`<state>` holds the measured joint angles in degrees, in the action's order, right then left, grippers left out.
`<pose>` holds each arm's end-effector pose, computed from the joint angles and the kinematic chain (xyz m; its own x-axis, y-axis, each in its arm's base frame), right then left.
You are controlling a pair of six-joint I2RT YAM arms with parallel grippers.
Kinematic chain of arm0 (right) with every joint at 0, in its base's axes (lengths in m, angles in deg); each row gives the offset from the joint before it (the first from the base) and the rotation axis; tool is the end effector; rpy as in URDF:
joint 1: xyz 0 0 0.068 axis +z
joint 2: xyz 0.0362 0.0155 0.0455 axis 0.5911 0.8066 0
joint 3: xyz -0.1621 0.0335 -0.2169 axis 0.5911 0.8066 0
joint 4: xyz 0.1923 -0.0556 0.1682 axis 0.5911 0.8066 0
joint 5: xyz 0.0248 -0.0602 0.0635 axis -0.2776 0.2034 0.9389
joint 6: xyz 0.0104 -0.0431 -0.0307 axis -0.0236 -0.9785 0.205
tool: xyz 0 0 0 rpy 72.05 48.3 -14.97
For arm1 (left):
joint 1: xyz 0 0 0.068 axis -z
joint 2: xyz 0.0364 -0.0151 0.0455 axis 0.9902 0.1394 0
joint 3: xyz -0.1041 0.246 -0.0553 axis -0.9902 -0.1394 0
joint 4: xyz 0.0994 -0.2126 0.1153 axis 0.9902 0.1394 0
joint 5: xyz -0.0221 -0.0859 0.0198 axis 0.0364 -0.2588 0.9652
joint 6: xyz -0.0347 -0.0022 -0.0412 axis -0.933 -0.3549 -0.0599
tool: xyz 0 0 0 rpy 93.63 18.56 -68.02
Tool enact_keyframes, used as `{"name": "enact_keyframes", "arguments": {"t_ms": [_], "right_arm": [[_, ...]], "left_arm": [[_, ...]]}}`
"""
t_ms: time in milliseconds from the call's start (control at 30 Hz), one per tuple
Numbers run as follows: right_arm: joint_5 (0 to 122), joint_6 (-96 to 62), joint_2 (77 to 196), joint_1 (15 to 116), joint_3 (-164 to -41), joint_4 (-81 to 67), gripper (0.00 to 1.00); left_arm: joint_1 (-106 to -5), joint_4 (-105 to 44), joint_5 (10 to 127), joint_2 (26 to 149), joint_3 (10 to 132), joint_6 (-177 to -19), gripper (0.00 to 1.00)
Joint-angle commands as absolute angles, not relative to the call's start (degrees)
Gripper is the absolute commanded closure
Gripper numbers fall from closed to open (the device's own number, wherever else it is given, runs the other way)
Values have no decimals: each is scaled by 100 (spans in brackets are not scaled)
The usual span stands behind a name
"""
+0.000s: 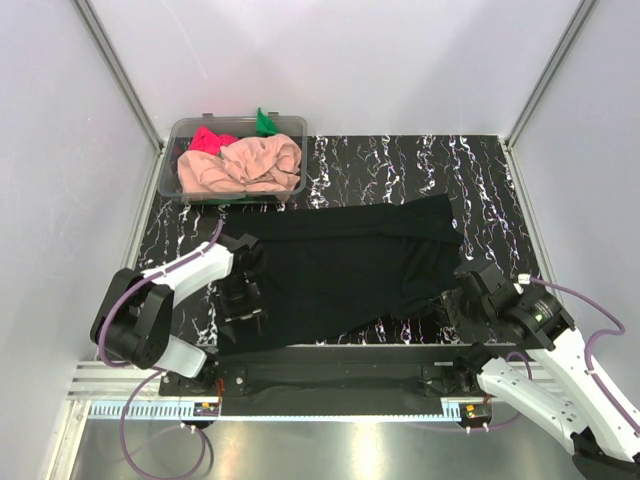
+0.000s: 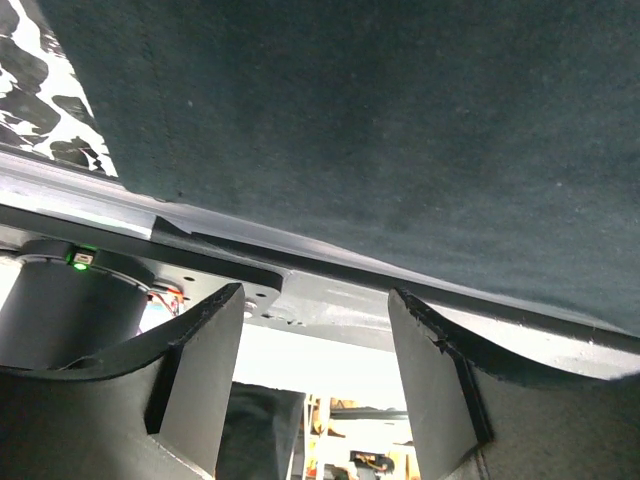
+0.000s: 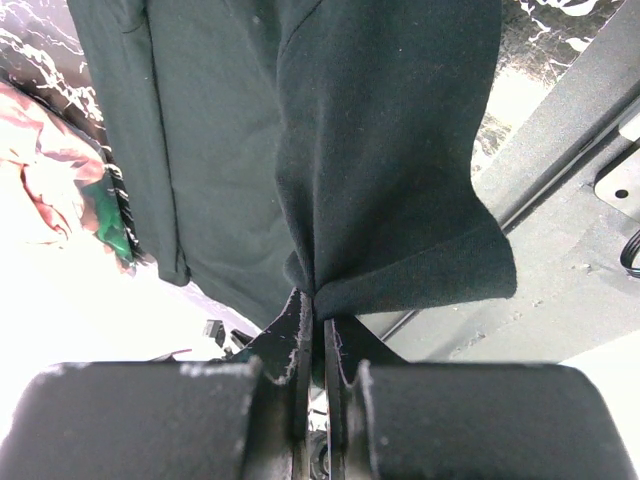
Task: Fold and stack the t-shirts
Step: Fold the tshirt
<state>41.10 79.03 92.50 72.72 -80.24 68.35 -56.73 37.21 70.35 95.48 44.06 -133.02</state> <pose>0.0712 0.0432 0.3031 -0.3274 0.9422 -0.0710 0.7928 0.3148 0.5219 0.1736 -0.0861 0.1660 -0.8926 -0.3805 0.2418 -0.3673 0.9248 0.0997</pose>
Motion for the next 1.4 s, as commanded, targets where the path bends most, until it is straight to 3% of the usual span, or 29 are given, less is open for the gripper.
{"name": "enact_keyframes", "arguments": {"t_ms": [0, 600, 1000, 1367], "right_arm": [[4087, 8062, 9170, 7315, -7989, 6843, 100], [4157, 7992, 9118, 7315, -8138, 6826, 100], [4517, 7605, 8872, 7315, -7980, 6791, 100], [4939, 7315, 8661, 7315, -7840, 6404, 100]], "left_arm": [[-5711, 3741, 6751, 9559, 4550, -13302, 36], [-6036, 3119, 6610, 8829, 3846, -13652, 37], [-6037, 2985, 7235, 7266, 3108, -14049, 39], [-5729, 2898, 7639, 7538, 3074, -14644, 35]]}}
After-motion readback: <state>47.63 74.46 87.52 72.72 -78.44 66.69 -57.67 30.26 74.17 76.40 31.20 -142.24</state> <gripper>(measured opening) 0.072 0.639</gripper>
